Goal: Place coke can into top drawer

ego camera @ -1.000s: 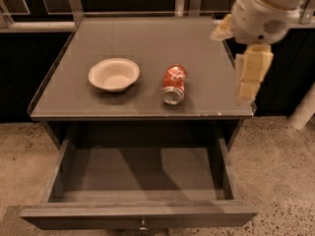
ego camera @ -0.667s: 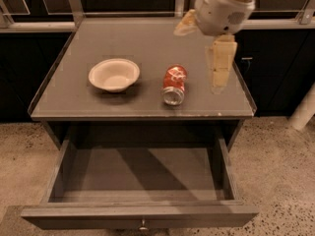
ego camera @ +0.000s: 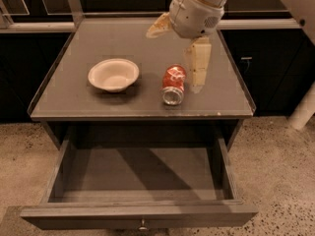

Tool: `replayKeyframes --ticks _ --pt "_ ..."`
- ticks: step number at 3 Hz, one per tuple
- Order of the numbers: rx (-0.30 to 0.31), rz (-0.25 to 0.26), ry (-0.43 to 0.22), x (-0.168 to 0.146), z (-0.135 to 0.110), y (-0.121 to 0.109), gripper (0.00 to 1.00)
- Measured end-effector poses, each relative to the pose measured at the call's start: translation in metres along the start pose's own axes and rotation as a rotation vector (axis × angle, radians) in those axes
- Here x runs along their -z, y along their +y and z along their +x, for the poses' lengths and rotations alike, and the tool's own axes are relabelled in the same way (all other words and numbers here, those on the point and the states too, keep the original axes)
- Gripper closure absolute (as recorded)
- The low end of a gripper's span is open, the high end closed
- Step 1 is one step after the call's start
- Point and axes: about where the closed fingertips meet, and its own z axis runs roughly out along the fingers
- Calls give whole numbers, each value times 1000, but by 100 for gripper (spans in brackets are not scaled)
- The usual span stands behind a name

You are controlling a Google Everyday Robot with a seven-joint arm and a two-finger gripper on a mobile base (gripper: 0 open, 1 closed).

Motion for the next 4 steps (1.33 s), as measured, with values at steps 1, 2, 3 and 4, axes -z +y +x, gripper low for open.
replayKeyframes --ticks 1,2,3,4 --pt "48 -2 -24 -3 4 1 0" --pt "147 0 -83 -2 23 4 0" --pt "235 4 -148 -14 38 0 0" --pt "246 39 -143 -17 38 -12 0"
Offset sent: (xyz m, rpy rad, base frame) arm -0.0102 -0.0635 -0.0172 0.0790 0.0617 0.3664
